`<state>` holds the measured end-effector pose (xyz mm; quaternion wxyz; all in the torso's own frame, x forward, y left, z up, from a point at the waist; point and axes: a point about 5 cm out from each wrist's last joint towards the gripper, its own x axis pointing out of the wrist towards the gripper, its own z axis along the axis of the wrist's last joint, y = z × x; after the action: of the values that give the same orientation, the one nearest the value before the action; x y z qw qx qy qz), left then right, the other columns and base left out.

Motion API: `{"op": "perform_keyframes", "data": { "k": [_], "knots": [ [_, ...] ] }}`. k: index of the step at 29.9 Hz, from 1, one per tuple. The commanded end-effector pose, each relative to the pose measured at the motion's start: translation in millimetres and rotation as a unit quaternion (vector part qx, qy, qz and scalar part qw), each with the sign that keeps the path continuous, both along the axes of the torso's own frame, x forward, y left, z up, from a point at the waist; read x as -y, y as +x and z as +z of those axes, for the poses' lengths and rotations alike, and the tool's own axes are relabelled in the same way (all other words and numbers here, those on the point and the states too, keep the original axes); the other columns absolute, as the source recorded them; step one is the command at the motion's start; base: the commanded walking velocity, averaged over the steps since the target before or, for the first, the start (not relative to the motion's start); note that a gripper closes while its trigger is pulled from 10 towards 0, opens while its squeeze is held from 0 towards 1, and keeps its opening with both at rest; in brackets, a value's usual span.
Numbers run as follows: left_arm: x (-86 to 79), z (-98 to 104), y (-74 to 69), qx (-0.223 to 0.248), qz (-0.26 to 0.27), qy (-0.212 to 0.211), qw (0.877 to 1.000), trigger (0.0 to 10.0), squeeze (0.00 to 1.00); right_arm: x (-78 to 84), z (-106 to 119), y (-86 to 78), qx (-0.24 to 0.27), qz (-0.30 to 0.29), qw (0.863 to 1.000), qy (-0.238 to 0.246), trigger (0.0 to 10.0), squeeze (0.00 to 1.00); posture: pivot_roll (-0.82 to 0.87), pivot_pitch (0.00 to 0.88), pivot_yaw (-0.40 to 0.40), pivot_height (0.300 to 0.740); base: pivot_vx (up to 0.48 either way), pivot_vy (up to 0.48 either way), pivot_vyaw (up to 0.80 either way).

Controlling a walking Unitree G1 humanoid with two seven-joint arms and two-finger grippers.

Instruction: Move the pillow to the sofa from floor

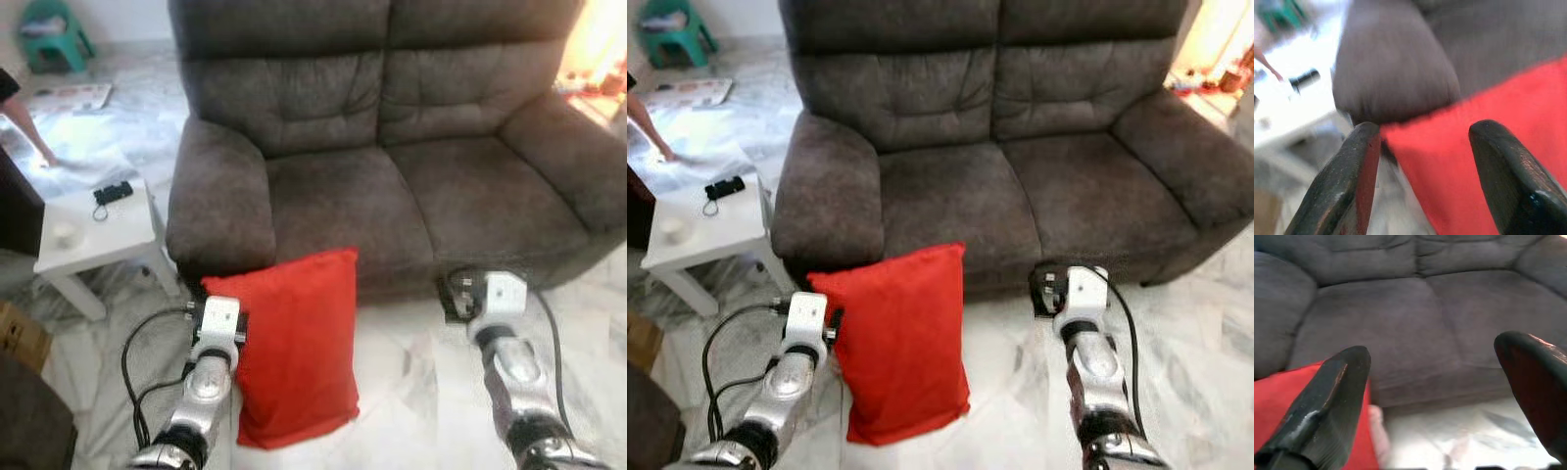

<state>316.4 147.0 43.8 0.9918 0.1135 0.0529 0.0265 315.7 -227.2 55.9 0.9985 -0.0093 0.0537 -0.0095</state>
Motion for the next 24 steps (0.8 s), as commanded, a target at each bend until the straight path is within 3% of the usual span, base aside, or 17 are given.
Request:
{"op": "perform_keyframes", "data": {
  "k": [1,8,11,19,24],
  "knots": [
    [1.2,10.8,3.4,0.034,0.004,0.004,0.999,10.0,0.00,0.6,7.9,3.9,0.018,0.000,1.000,0.008,10.0,0.00,-0.11,0.004,-0.016,0.740,0.000,0.000,0.00],
    [-9.7,27.1,3.5,0.085,0.034,-0.005,0.996,10.0,0.00,-18.8,36.4,23.0,0.069,0.036,0.997,0.013,10.0,0.00,-0.08,0.000,-0.030,0.740,0.000,0.000,0.00],
    [-9.3,31.7,4.0,0.096,0.023,-0.003,0.995,10.0,0.00,-22.9,42.6,26.3,0.082,0.039,0.996,0.021,10.0,0.00,-0.08,0.000,-0.016,0.740,0.000,0.000,0.00],
    [-16.1,33.6,5.5,0.086,0.019,0.000,0.996,10.0,0.00,-19.3,56.5,24.0,0.118,0.012,0.993,0.018,10.0,0.00,-0.13,0.000,0.026,0.740,0.000,0.000,0.00],
    [-18.0,34.4,6.8,0.083,0.017,-0.001,0.996,10.0,0.00,-10.6,48.4,17.4,0.105,0.002,0.994,0.014,10.0,0.00,-0.13,0.000,0.033,0.740,0.000,0.000,0.00]
  ]
}}
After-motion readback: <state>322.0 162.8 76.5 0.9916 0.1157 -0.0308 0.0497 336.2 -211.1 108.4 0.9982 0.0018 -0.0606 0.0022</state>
